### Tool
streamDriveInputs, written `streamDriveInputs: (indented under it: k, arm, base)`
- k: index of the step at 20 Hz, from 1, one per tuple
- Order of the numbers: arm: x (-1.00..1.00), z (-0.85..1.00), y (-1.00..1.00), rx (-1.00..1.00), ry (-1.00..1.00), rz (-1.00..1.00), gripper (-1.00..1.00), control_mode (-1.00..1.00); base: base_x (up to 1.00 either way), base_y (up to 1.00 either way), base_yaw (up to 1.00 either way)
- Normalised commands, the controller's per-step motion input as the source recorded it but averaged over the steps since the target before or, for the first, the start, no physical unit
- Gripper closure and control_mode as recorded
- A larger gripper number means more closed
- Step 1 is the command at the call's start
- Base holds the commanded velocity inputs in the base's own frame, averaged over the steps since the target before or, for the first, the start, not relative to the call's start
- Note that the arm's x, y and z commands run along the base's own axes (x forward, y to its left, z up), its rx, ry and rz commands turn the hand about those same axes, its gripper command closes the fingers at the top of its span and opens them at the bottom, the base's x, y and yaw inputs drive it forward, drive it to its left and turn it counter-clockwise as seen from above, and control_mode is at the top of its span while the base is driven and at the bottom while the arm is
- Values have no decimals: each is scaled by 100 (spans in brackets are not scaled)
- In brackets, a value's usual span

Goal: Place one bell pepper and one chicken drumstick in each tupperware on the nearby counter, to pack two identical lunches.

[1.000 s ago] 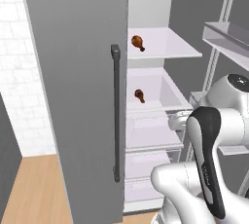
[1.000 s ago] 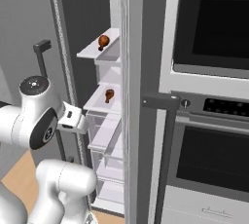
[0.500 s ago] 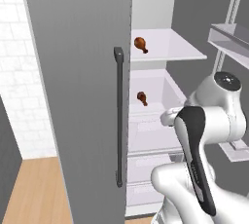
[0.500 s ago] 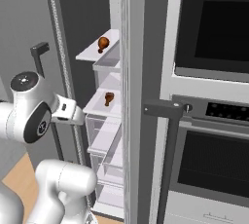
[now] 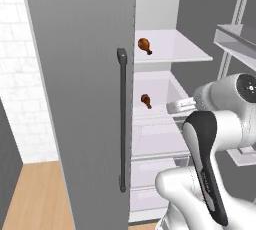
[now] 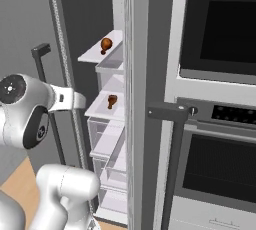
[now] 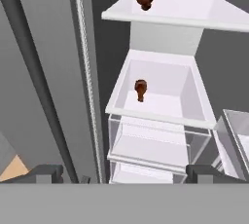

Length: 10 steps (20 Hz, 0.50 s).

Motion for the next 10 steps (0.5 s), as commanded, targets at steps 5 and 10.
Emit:
streamDriveInputs:
  k: [5, 10]
  arm:
    - [52, 67, -1, 1, -1, 9, -100, -100]
    - [48, 69, 0, 0, 0, 5, -100, -100]
  base:
    - [0, 0, 0]
    - [0, 0, 0]
